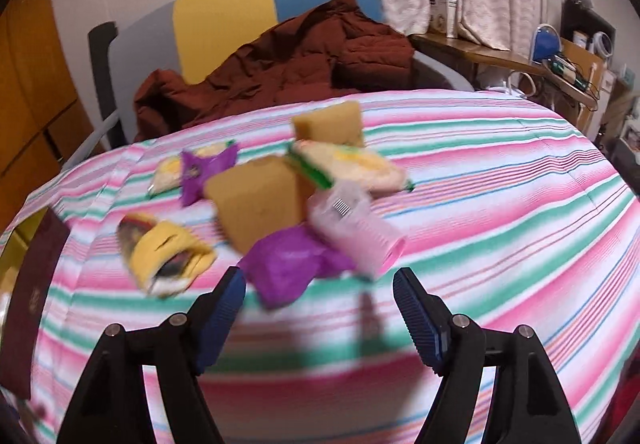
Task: Organize objects
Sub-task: 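Withdraw both grippers from the tray toward the remaining items, then grasp the pink translucent hair roller with the right gripper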
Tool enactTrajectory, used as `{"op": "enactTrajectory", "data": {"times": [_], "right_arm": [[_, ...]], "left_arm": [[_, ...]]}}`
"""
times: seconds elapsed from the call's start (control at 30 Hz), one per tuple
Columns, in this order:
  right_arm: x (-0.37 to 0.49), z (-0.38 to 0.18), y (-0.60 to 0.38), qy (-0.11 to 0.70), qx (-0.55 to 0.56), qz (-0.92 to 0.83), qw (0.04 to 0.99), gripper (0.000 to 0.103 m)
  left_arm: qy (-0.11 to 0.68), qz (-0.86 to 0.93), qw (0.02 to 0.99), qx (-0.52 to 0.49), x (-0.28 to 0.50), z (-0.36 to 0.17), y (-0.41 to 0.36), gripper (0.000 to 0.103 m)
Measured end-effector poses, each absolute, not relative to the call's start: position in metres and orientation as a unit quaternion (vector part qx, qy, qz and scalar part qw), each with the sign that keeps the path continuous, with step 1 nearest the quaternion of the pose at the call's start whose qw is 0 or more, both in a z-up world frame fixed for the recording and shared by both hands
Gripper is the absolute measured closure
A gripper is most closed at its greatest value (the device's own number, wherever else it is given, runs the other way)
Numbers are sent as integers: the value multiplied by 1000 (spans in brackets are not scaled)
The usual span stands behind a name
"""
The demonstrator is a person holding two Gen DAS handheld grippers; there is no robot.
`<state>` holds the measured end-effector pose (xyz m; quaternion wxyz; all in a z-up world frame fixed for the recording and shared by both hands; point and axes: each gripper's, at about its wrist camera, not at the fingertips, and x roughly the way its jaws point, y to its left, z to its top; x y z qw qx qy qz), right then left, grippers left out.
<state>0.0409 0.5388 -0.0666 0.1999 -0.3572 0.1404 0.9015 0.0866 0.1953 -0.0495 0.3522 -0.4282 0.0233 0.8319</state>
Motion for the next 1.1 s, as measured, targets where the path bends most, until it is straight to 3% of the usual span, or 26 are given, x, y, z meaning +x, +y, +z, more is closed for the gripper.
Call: {"op": "enactTrajectory", "data": {"times": [0.27, 0.33, 0.4, 0.5, 0.6, 0.8, 1.1], "right_arm": [[16, -76, 575, 159, -370, 892, 206, 26], [13, -82, 582, 171, -376, 890, 194, 30], [14, -86, 585, 180, -380, 891, 171, 48], [17, -91, 581, 161, -398, 889, 157, 60], [25, -89, 577, 148, -413, 887, 142, 65], [55, -84, 568, 129, -459, 869, 136, 66], [96, -81, 580, 221, -462, 847, 140, 66]], "left_arm": [[26, 831, 344, -437, 82, -54, 198, 41], [28, 830, 343, -439, 81, -55, 199, 41], [27, 829, 343, -441, 79, -56, 199, 41], [25, 827, 344, -445, 75, -59, 203, 41], [27, 826, 344, -445, 71, -59, 208, 41], [22, 827, 350, -440, 60, -54, 225, 41], [32, 811, 386, -439, 43, -42, 291, 41]]}}
